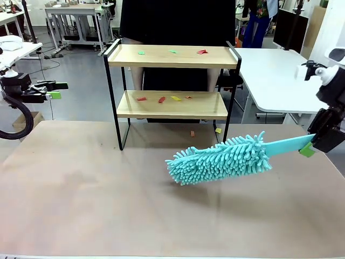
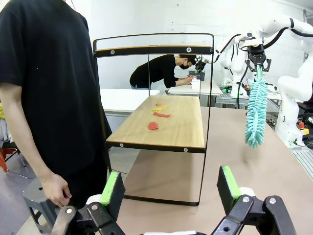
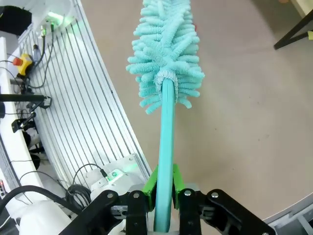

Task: Clean the shelf.
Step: Clean the specific section of the Shelf indicated by the human with the Duster.

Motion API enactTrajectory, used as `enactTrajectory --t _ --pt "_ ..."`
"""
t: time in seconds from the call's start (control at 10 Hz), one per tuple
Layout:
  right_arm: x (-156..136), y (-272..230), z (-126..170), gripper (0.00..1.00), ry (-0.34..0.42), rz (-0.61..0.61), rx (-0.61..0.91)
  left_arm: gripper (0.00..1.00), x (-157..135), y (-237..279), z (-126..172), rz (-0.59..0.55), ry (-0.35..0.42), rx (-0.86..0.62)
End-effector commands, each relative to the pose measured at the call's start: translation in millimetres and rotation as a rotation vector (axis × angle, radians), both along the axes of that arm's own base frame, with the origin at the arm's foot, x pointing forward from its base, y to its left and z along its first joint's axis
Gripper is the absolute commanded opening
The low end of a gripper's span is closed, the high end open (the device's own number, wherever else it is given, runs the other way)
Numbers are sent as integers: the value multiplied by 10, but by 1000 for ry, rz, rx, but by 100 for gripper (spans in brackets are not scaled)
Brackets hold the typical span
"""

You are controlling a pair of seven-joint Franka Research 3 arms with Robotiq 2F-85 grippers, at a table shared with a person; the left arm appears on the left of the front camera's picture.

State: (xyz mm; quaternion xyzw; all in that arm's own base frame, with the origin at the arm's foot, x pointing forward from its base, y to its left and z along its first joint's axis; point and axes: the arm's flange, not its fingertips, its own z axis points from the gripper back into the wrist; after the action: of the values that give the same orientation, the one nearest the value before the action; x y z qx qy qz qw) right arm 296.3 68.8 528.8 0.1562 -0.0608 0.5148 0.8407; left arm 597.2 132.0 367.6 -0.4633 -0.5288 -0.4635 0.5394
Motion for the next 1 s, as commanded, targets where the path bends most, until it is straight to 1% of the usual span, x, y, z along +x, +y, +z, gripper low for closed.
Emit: enactTrajectory --t 0.0,0.9 --pt "45 -5 13 12 3 -12 -1 100 -19 -6 19 -2 -9 3" --pt "45 -5 13 12 3 -12 -1 100 -19 -6 19 -2 -9 3"
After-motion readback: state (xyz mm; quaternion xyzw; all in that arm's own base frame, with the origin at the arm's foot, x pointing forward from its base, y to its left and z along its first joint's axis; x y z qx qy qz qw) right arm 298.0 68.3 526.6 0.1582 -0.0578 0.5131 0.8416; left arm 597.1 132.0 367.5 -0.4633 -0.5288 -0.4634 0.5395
